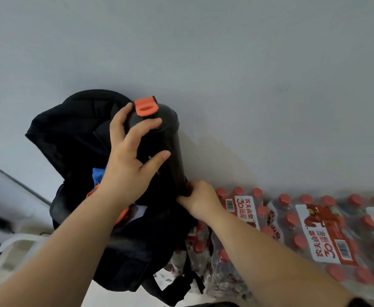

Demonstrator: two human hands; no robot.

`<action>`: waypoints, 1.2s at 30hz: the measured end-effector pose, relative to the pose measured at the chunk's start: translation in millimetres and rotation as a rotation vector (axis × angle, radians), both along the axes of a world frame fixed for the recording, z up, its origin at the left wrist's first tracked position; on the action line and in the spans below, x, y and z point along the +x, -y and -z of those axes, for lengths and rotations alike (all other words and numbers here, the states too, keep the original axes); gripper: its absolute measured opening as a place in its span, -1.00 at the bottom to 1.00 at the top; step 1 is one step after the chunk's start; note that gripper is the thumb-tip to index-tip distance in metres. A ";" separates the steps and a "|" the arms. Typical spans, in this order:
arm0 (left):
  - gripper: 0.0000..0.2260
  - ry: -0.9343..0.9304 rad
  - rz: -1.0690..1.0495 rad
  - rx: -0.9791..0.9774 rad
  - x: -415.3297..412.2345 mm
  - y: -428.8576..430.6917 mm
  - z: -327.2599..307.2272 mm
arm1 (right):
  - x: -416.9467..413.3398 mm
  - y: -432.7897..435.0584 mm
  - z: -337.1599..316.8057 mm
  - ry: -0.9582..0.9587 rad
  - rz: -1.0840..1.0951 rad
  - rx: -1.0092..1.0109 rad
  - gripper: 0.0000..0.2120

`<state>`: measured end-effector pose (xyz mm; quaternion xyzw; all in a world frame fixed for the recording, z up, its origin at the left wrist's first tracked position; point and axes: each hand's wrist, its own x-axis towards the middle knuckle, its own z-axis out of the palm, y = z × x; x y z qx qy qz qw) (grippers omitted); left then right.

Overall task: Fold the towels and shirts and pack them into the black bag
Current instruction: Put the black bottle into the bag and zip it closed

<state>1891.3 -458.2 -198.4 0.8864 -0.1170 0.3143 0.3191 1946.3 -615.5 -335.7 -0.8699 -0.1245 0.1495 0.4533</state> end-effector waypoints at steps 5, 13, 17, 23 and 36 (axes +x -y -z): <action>-0.45 -0.009 -0.020 0.015 -7.4 -4.3 -4.0 | 5.2 -4.5 -1.8 0.020 0.005 -0.066 -0.85; -0.40 0.005 -0.044 0.024 -11.1 -8.3 2.2 | 25.0 32.9 -6.6 -0.082 0.143 0.052 -0.87; -0.38 -0.007 -0.052 -0.024 -7.0 -2.0 3.6 | 26.7 38.1 -22.3 -0.269 0.211 0.273 -0.89; -0.39 0.024 -0.054 -0.096 0.8 18.1 4.8 | 23.2 34.4 -36.6 -0.476 0.259 0.508 -0.91; -0.41 0.065 -0.145 -0.218 -4.2 36.9 52.1 | 20.6 43.6 -42.8 -0.371 0.335 0.457 -0.85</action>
